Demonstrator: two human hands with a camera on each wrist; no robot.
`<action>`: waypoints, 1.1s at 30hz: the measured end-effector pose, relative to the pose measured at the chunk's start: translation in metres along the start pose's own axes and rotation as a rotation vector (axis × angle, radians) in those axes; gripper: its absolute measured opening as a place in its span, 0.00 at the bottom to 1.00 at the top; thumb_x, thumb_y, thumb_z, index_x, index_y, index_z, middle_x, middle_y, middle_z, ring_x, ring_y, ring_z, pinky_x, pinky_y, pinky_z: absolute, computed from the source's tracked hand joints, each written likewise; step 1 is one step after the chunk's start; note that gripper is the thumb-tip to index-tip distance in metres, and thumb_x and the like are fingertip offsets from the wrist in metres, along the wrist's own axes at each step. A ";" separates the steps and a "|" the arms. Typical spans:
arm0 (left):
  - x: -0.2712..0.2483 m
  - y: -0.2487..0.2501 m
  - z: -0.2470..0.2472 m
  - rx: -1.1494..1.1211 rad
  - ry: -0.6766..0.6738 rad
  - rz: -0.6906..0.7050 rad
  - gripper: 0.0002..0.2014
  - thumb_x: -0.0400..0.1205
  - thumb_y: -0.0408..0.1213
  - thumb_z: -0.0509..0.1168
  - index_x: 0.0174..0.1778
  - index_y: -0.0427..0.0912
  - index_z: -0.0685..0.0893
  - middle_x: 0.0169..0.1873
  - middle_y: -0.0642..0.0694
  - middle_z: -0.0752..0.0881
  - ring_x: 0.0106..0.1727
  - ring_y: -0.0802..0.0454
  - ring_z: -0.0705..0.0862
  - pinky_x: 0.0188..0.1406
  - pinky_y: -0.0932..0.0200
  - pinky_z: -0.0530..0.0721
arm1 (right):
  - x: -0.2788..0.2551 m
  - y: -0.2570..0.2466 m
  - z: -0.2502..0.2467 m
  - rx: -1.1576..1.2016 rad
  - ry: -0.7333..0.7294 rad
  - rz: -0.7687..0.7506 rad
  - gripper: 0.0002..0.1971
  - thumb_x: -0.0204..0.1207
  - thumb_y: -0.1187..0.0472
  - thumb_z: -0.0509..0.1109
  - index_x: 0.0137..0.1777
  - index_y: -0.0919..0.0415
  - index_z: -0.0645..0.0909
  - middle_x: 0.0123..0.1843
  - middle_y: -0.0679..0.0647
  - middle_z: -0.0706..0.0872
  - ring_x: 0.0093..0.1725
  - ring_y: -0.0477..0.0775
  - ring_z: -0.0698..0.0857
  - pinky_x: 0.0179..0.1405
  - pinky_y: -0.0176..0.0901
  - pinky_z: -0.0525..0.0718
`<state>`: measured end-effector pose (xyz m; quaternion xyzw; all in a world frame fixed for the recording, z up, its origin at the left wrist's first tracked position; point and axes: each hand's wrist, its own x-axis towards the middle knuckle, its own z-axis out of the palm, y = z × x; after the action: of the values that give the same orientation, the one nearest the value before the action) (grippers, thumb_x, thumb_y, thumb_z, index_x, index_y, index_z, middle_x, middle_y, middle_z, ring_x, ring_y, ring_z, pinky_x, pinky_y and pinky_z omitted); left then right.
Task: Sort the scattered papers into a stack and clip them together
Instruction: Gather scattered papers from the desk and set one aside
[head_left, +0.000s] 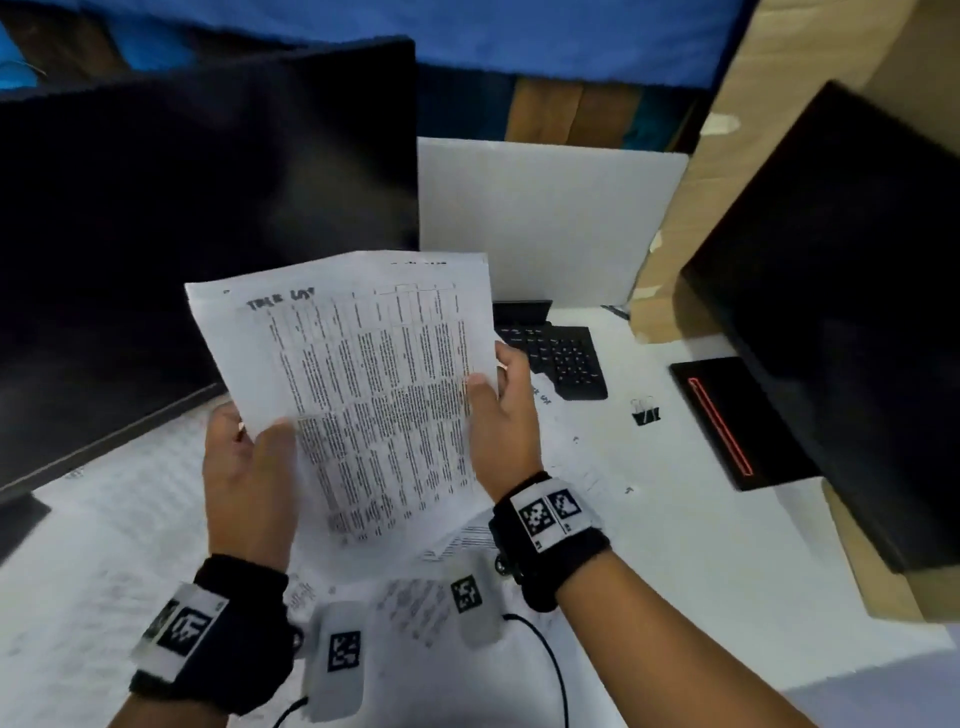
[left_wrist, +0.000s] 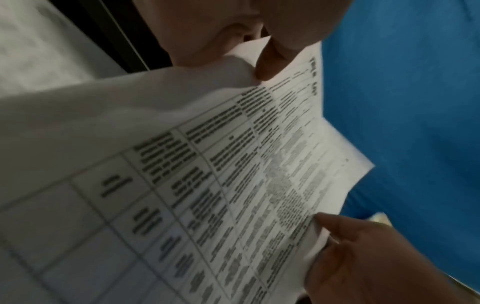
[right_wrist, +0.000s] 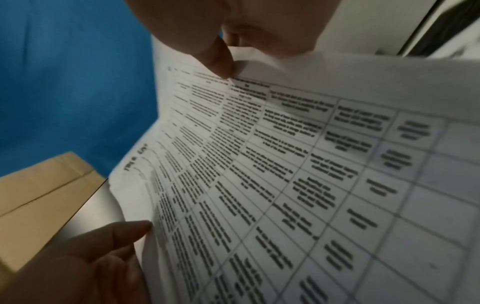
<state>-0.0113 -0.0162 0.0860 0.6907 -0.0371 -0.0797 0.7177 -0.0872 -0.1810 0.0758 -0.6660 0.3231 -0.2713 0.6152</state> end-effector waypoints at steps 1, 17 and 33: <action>-0.004 -0.005 0.020 0.022 -0.070 -0.049 0.07 0.81 0.29 0.59 0.53 0.42 0.77 0.36 0.55 0.81 0.31 0.62 0.77 0.28 0.62 0.75 | 0.002 0.002 -0.023 -0.023 0.051 0.012 0.15 0.83 0.64 0.57 0.66 0.46 0.70 0.55 0.44 0.87 0.43 0.45 0.86 0.39 0.42 0.86; -0.130 -0.146 0.213 1.052 -1.180 0.279 0.21 0.82 0.42 0.61 0.71 0.45 0.71 0.65 0.41 0.79 0.65 0.43 0.79 0.64 0.52 0.77 | -0.010 0.133 -0.314 -0.651 0.400 0.515 0.22 0.79 0.69 0.54 0.71 0.51 0.71 0.44 0.61 0.85 0.39 0.62 0.83 0.40 0.47 0.81; -0.090 -0.183 0.088 1.345 -1.338 0.870 0.30 0.78 0.56 0.60 0.78 0.57 0.70 0.80 0.40 0.70 0.80 0.38 0.65 0.69 0.39 0.63 | 0.013 0.149 -0.319 -1.037 0.355 0.631 0.31 0.73 0.65 0.65 0.77 0.51 0.63 0.66 0.61 0.79 0.66 0.66 0.76 0.69 0.62 0.70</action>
<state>-0.1258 -0.0942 -0.0877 0.6898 -0.7095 -0.1434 -0.0155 -0.3351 -0.4015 -0.0420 -0.6951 0.6905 0.0088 0.1999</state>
